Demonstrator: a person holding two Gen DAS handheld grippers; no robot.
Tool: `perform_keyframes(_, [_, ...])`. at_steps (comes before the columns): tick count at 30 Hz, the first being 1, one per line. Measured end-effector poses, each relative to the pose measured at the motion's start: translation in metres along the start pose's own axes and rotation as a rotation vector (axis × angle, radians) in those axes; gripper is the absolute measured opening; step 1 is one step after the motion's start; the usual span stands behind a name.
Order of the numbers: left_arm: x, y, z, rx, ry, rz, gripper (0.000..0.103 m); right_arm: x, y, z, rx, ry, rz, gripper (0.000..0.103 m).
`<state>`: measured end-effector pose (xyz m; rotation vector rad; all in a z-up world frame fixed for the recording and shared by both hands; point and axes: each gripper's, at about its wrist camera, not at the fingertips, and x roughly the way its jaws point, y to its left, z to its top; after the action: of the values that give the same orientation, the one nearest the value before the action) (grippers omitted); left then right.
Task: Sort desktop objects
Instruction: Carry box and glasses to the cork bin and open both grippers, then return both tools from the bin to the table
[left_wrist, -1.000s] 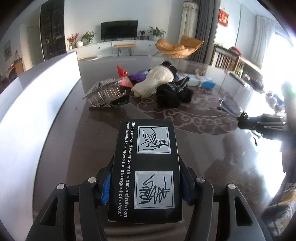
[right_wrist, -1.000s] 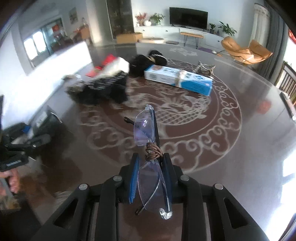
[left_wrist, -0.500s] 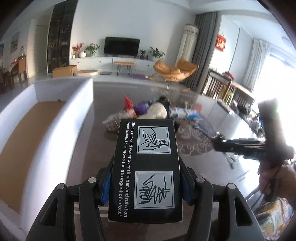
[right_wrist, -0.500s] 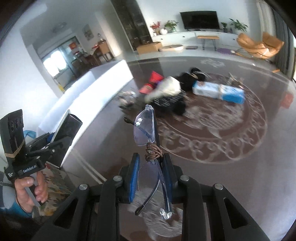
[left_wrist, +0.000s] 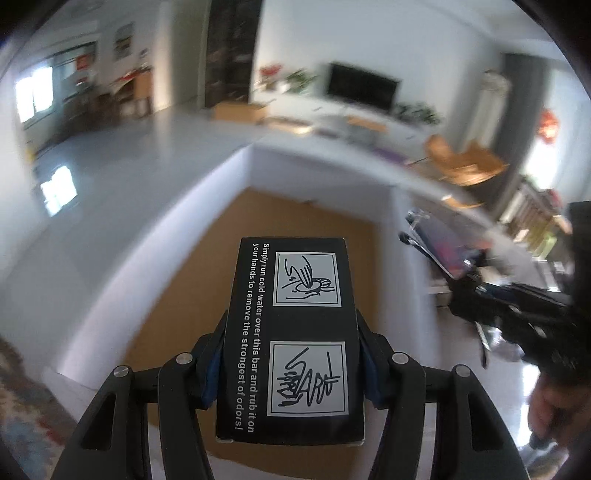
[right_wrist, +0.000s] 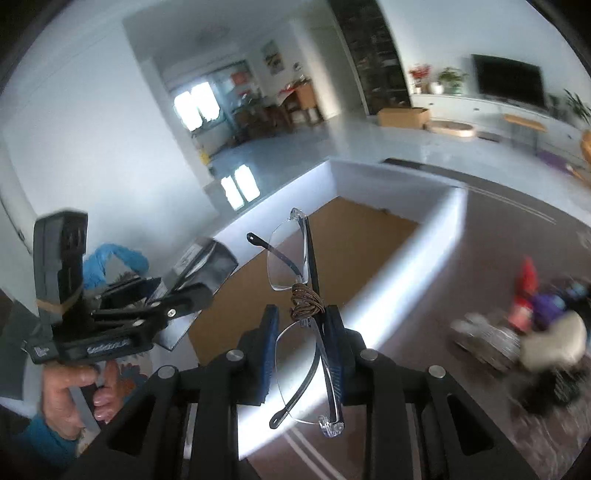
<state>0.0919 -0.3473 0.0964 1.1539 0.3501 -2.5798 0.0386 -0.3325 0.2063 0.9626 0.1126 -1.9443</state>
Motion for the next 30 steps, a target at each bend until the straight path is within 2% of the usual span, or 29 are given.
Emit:
perform_keyframes(5, [0.05, 0.034, -0.009, 0.035, 0.164, 0.166, 0.059, 0.077, 0.037, -0.006, -0.103, 0.154, -0.038, 0.027])
perform_keyframes(7, [0.059, 0.035, -0.016, 0.066, 0.191, 0.204, 0.068, 0.096, 0.05, -0.015, -0.172, 0.213, -0.094, 0.034])
perform_keyframes(9, [0.063, 0.034, -0.021, 0.098, 0.198, 0.214, 0.094, 0.104, 0.057, -0.023, -0.222, 0.237, -0.119, 0.062])
perform_keyframes(10, [0.063, 0.032, -0.022, 0.114, 0.197, 0.221, 0.096, 0.105, 0.065, -0.027, -0.272, 0.231, -0.126, 0.069])
perform_keyframes(11, [0.065, 0.029, -0.023, 0.132, 0.194, 0.23, 0.097, 0.106, 0.068, -0.031, -0.299, 0.237, -0.143, 0.082])
perform_keyframes(12, [0.067, 0.027, -0.025, 0.151, 0.198, 0.237, 0.097, 0.108, 0.072, -0.034, -0.323, 0.244, -0.157, 0.087])
perform_keyframes(17, [0.077, 0.02, -0.027, 0.227, 0.236, 0.259, 0.097, 0.115, 0.086, -0.045, -0.471, 0.268, -0.227, 0.088])
perform_keyframes(18, [0.078, 0.019, -0.027, 0.235, 0.235, 0.262, 0.097, 0.117, 0.071, -0.048, -0.489, 0.271, -0.227, 0.088])
perform_keyframes(25, [0.07, 0.005, -0.03, 0.253, 0.209, 0.261, 0.097, 0.106, 0.066, -0.062, -0.539, 0.237, -0.227, 0.088])
perform_keyframes(28, [0.066, 0.012, -0.022, 0.195, 0.161, 0.25, 0.097, 0.106, 0.064, -0.061, -0.556, 0.205, -0.228, 0.087])
perform_keyframes(30, [0.054, 0.021, -0.022, 0.125, 0.107, 0.241, 0.097, 0.093, 0.056, -0.055, -0.489, 0.147, -0.206, 0.089])
